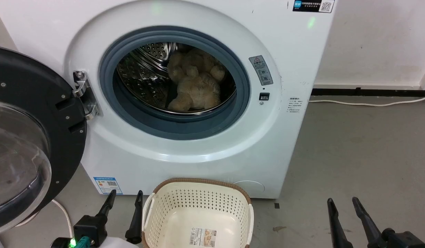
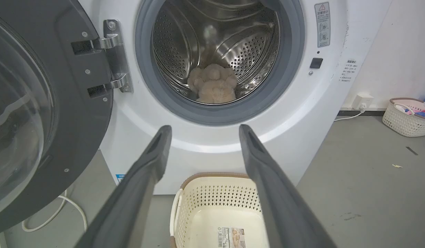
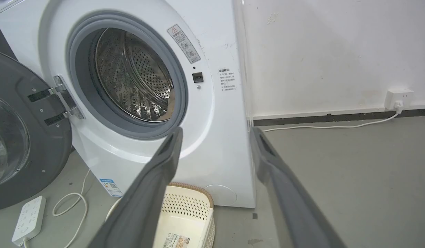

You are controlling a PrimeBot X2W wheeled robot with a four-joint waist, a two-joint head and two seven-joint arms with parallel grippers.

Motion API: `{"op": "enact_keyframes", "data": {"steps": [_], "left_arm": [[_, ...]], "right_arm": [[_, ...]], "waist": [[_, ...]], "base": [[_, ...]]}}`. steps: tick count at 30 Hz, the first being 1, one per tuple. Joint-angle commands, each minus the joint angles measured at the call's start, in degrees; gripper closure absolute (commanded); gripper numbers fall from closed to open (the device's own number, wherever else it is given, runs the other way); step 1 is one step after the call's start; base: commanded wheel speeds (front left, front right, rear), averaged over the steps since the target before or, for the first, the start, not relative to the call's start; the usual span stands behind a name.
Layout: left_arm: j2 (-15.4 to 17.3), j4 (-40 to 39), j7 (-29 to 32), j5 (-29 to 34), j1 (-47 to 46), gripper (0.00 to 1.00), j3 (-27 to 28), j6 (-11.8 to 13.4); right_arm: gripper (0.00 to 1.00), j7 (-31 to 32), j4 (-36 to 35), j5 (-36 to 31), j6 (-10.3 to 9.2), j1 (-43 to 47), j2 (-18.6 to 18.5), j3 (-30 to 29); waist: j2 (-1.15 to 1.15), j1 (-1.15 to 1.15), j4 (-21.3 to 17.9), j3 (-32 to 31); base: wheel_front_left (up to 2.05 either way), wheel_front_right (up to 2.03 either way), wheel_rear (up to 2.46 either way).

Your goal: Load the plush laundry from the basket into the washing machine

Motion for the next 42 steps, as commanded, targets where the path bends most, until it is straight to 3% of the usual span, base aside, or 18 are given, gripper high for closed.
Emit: {"op": "enact_keyframes", "data": {"steps": [1,24,25,42], "left_arm": [[0.29,-0.13,-0.33,0.04,0.73,0.00,0.01,-0.23],[0.07,0.73,-0.31,-2.28,-0.23,0.00,0.72,-0.36],[-0.09,0.57,-0.06,-2.19,-0.04,1.00,0.67,-0.42],[-1.76,-0.27,1.41,0.46,-0.07,1.00,2.47,-1.32]], "right_arm": [[0.00,-0.25,0.16,0.34,-0.04,0.65,-0.01,-0.10],[0.00,-0.25,0.58,0.90,-0.04,0.16,-0.01,-0.03],[1.00,0.01,0.39,0.56,0.00,-0.01,0.00,-0.01],[1.00,1.49,0.07,-0.82,0.00,-0.90,0.00,-0.13]], "waist": [[0.00,0.00,0.06,0.06],[0.00,0.00,0.73,0.38],[0.00,0.00,0.74,0.38],[0.00,0.00,0.85,0.64]], "base": [[0.00,0.00,0.00],[0.00,0.00,0.00],[0.00,0.00,0.00],[0.00,0.00,0.00]]}}
